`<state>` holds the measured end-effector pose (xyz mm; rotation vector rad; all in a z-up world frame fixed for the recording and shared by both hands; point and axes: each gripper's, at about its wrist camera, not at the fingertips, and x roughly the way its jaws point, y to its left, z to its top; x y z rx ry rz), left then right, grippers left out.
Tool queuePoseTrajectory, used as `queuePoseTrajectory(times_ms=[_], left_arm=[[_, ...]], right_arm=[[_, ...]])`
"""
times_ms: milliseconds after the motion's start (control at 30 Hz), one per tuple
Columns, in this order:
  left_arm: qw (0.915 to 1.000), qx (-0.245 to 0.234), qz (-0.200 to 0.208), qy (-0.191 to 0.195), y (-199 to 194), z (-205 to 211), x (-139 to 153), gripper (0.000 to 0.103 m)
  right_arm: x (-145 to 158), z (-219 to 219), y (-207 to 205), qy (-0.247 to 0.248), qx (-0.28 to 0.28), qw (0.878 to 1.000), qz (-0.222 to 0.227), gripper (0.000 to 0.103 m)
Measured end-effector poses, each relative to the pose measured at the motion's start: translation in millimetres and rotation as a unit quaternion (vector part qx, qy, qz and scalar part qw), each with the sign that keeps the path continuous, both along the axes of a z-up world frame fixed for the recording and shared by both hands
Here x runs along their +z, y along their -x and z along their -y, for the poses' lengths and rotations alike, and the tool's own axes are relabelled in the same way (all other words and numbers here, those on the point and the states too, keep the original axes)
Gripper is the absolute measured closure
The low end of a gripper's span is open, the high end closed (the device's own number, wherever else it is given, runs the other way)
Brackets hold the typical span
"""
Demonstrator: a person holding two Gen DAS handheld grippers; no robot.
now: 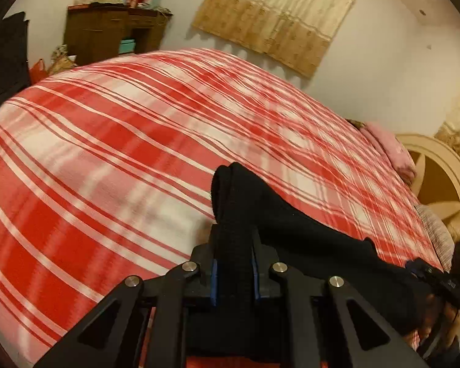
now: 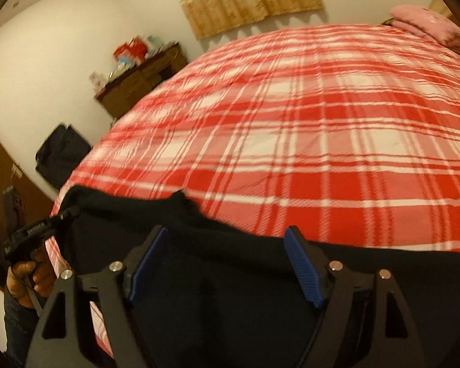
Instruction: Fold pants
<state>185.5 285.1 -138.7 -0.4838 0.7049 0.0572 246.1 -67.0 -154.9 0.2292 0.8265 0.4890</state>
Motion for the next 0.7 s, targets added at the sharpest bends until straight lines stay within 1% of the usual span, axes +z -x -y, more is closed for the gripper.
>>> queuePoseTrajectory(times_ms=[33,133,233,300,333,367,400,500,533,567,600,667,700], left_arm=[[1.0,0.007,-0.002,0.001,0.3,-9.2,1.0,0.087],[0.9992,0.028,-0.012,-0.025,3.7,-30.6,2.3,0.087],[0.9986,0.039,-0.029,-0.019,2.7,-50.4,-10.8,0.086],[0.9987,0.03,-0.035,-0.021,0.4,-49.5,-21.0,0.083],[0.9987,0.032,-0.03,-0.028,1.2,-47.9,-22.0,0.079],[0.9985,0.031,-0.026,-0.037,3.0,-45.3,-20.3,0.073],[0.998,0.031,-0.028,-0.047,4.5,-43.3,-18.5,0.071],[0.9965,0.039,-0.031,-0.068,13.1,-44.9,-12.1,0.066],[0.995,0.046,-0.029,-0.083,18.1,-45.2,-9.5,0.064],[0.9924,0.055,-0.028,-0.106,25.0,-44.4,-5.9,0.061],[0.9908,0.06,-0.027,-0.118,26.8,-45.0,-4.4,0.06],[0.9846,0.079,-0.023,-0.154,37.3,-40.4,2.1,0.06],[0.9826,0.082,-0.02,-0.165,39.0,-37.5,5.0,0.06]], right_arm=[[2.1,5.1,0.9,-0.01,-0.01,1.0,0.004,0.022],[5.2,12.9,2.1,-0.023,-0.025,0.999,0.007,0.022],[5.5,15.1,5.1,-0.024,-0.024,0.999,0.009,0.022],[2.8,16.1,9.1,-0.02,-0.022,1.0,0.005,0.022],[0.8,16.4,10.6,-0.016,-0.02,1.0,0.002,0.022],[-1.8,16.6,13.2,-0.009,-0.017,1.0,-0.001,0.022],[-4.2,17.6,15.5,-0.001,-0.015,1.0,-0.003,0.022],[-10.7,26.7,26.6,0.018,-0.011,1.0,-0.014,0.022],[-12.5,32.8,31.9,0.022,-0.013,1.0,-0.018,0.021],[-14.7,39.9,37.7,0.03,-0.014,0.999,-0.022,0.02],[-17.3,47.6,44.1,0.044,-0.018,0.999,-0.024,0.019],[-23.0,66.2,57.0,0.075,-0.035,0.996,-0.025,0.019],[-25.2,73.7,61.1,0.079,-0.038,0.996,-0.027,0.019]])
